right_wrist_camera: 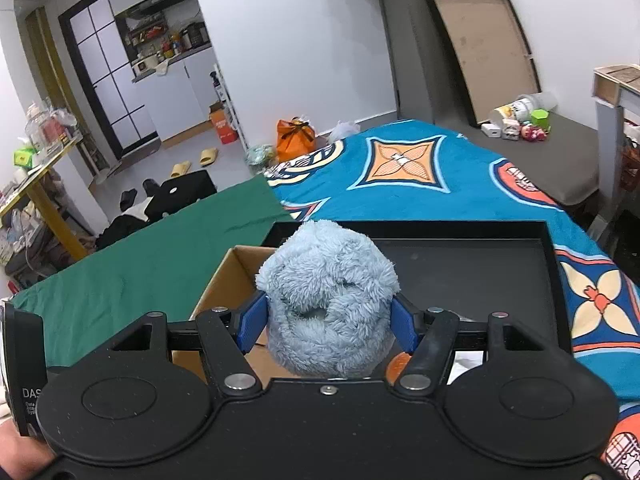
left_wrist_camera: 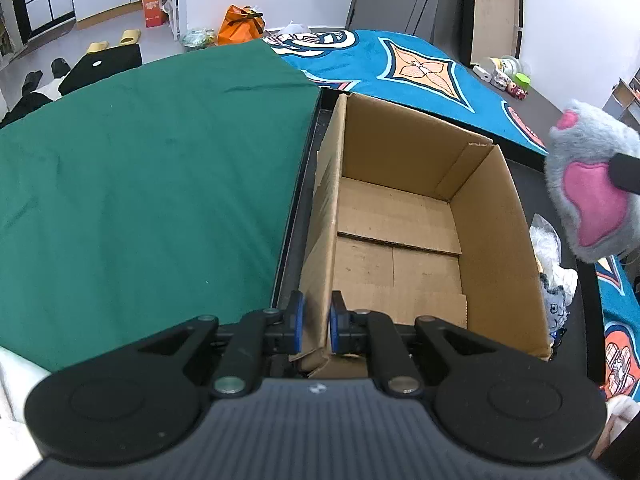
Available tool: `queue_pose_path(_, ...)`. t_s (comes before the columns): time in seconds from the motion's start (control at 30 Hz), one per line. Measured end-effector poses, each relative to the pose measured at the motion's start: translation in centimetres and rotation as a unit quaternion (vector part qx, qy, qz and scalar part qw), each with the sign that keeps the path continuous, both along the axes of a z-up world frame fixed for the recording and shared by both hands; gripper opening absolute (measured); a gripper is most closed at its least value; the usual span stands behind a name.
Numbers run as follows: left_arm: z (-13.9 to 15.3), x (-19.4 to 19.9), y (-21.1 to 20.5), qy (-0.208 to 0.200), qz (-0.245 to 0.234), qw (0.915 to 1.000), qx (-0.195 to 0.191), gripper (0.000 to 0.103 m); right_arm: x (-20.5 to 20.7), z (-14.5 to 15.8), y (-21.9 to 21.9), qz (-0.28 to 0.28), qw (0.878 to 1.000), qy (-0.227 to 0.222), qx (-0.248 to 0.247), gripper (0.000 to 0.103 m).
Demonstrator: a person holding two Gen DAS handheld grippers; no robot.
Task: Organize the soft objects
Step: 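Carry the plush ball with the right gripper and drop it into the box, then grasp the small grey-blue plush creature with the right gripper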
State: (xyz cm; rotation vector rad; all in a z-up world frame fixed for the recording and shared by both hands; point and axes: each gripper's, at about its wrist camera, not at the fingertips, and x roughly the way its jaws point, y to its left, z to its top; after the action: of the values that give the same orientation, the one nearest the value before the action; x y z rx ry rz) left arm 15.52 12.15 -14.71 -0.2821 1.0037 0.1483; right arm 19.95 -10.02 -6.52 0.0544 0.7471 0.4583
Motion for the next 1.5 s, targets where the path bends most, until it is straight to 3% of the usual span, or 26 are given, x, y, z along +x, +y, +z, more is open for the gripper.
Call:
queue_pose_path(0.6,-0.1,-0.4,0.9,-0.008,0.004,0.9997,-0.022,0.013,0.9,-2.7,2.7,-0.002,1.000,0.014,-0.002,0.064)
queue_pose_path(0.77,-0.1,-0.5,1.1,-0.007,0.006,0.9996,-0.027,0.012,1.1,-2.6,2.8,0.004,1.000,0.017,0.010,0.073)
queue_pose_path(0.83,0.0,-0.5,1.1,-0.008,0.007,0.9995,-0.031,0.012,1.1,-2.3,2.5,0.003,0.999,0.025,0.029,0.083)
queue_pose_path(1.1,0.6,-0.3,0.6,-0.002,0.013,0.9997,-0.019,0.014,0.7,-1.9,0.1,-0.010,0.999,0.028,0.041,0.084)
queue_pose_path(1.17,0.7,-0.2,0.4,0.003,0.015,0.9997,-0.018,0.019,0.5,-2.3,-0.7,-0.016,0.999,0.033,0.034,0.084)
queue_pose_path(1.33,1.1,-0.2,0.2,0.003,0.019,0.9997,-0.018,0.045,-0.1,-3.7,-3.1,-0.038,0.998,0.051,0.009,0.083)
queue_pose_path(1.5,1.2,-0.1,-0.6,0.006,0.013,0.9999,-0.007,0.054,-0.4,-5.1,-5.0,-0.055,0.996,0.071,0.001,0.083)
